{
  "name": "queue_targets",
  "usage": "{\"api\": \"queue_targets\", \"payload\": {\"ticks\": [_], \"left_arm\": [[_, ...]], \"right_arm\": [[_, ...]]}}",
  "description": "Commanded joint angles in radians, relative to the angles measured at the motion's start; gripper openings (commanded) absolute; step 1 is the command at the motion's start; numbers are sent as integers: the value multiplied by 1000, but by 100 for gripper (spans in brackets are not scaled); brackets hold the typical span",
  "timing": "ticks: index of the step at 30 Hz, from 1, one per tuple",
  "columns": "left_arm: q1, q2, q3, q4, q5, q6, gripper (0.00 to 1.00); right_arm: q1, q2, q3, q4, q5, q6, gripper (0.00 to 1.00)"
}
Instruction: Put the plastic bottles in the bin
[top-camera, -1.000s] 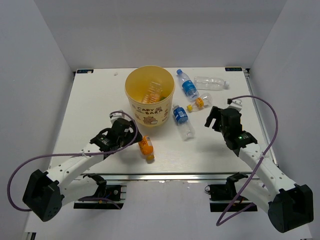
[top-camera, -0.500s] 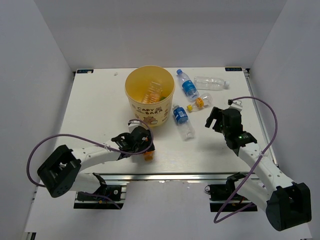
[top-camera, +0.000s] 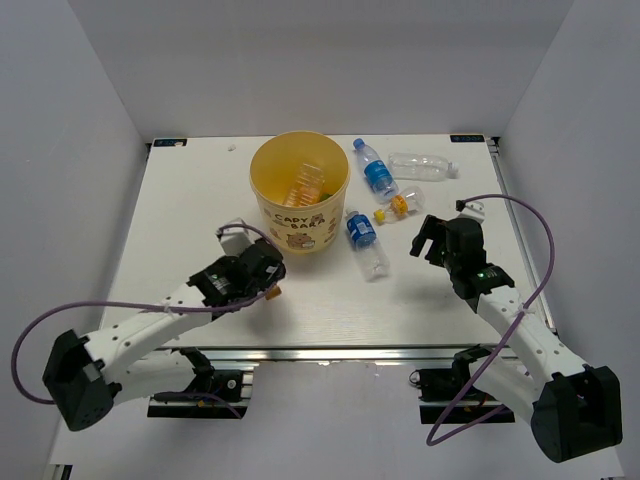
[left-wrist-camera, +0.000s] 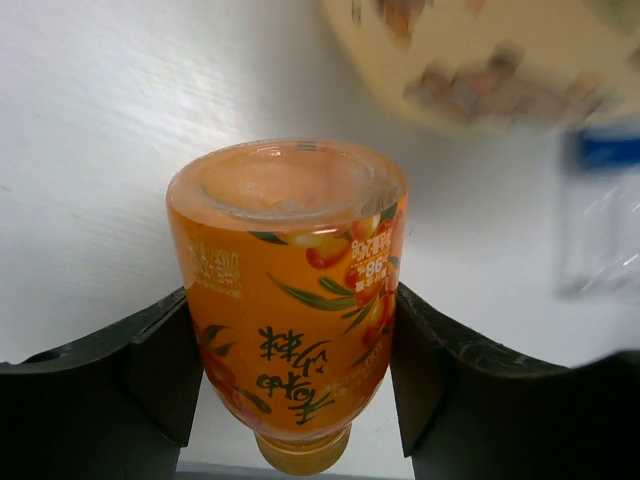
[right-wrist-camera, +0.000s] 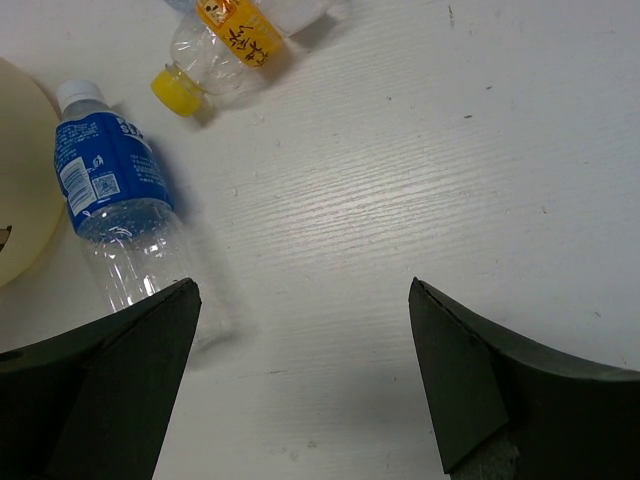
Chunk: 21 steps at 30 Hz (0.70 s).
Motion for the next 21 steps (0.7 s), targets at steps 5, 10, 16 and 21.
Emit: {"api": "queue_targets", "payload": {"ticks": [5,10,16,21], "left_arm": [[-4,-147,340,-386,-444,-108,24],[-4,-113,501,-122,-449,210,27],[-3,132,739,100,-439,496,36],[32,327,887,112,-399,548,43]], "right_arm": [[-8,-15,-7,51,-36,-10,89],[-8,-20,-12,77,-99,-24,89],[-9,-25,-15,77,-104,-32,89],[-9,-32,-15,69,-102,-46,89]]}}
